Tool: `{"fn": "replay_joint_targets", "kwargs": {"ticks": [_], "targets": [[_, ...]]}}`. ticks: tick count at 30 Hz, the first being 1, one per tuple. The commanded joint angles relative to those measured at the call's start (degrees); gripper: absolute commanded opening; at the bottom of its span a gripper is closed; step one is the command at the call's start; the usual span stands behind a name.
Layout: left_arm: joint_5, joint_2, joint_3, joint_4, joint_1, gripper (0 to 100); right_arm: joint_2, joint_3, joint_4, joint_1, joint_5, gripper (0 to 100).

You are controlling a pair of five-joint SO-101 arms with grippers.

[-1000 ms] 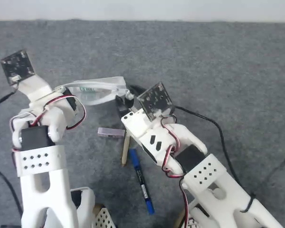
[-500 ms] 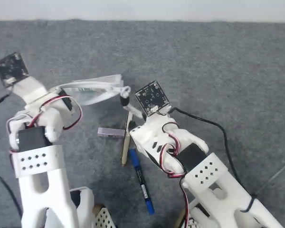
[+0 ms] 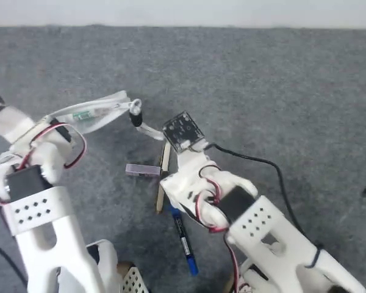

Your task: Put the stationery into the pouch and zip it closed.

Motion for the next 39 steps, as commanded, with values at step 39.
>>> {"fn": "replay_joint_targets", "kwargs": {"ticks": [39], "targets": [[1.3, 0.1, -1.7, -2.4, -3.1, 1, 59.1, -41.8, -0.7, 6.9, -13.5, 12.8]]}}
